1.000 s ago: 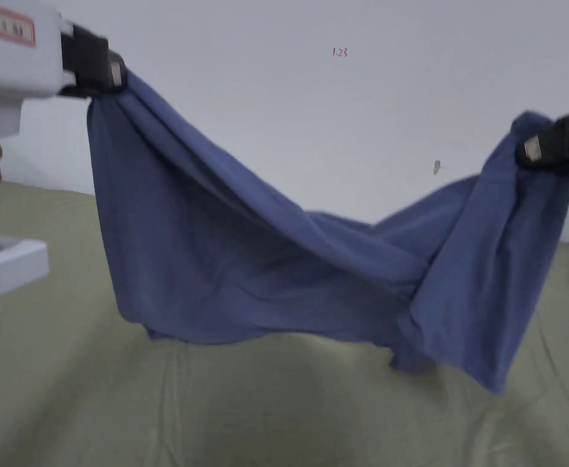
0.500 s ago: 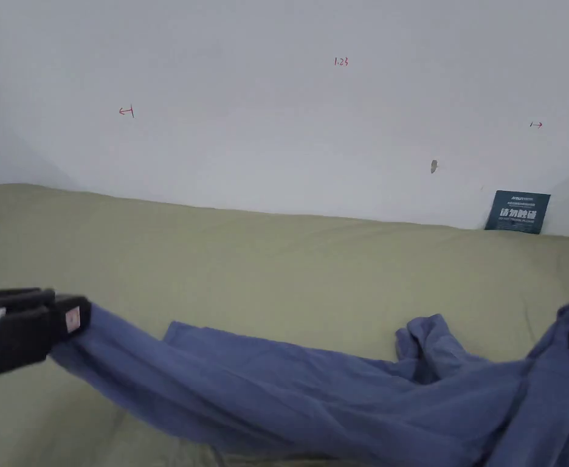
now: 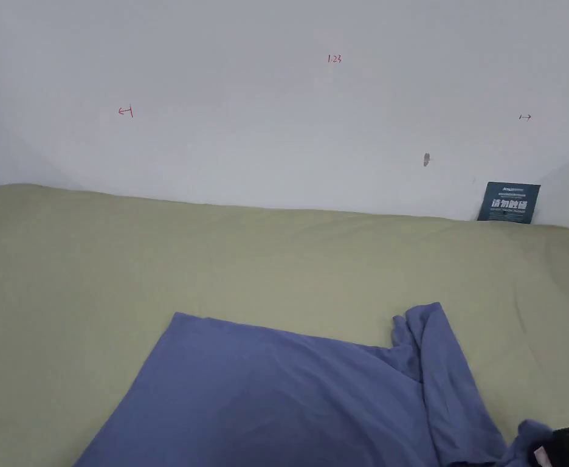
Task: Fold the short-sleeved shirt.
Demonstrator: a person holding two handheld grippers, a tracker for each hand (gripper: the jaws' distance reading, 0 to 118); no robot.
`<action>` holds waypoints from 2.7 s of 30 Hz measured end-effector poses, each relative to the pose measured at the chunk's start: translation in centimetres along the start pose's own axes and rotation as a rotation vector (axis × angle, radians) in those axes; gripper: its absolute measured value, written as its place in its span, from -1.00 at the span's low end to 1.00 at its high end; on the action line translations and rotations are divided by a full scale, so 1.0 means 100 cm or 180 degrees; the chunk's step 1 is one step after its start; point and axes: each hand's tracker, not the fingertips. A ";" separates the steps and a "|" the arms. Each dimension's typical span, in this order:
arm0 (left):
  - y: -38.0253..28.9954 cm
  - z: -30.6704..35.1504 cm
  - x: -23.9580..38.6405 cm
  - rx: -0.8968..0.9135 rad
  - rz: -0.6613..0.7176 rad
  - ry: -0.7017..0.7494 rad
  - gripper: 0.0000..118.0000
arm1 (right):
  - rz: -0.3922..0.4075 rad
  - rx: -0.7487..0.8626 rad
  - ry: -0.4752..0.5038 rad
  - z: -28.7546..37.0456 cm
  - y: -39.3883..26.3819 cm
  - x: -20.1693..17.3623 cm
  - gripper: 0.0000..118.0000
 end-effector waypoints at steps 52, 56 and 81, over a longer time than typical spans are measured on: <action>-0.047 -0.053 0.014 -0.0317 -0.0291 0.0504 -0.89 | -0.0442 0.0571 -0.0642 0.022 -0.166 -0.096 0.49; -0.046 -0.057 0.020 -0.0369 -0.0332 0.0534 -0.89 | -0.0446 0.0399 -0.0701 -0.018 -0.152 -0.097 0.50; -0.034 -0.006 0.004 0.0160 0.0128 0.0095 -0.89 | -0.0662 0.1490 -0.0653 0.048 -0.158 -0.065 -0.89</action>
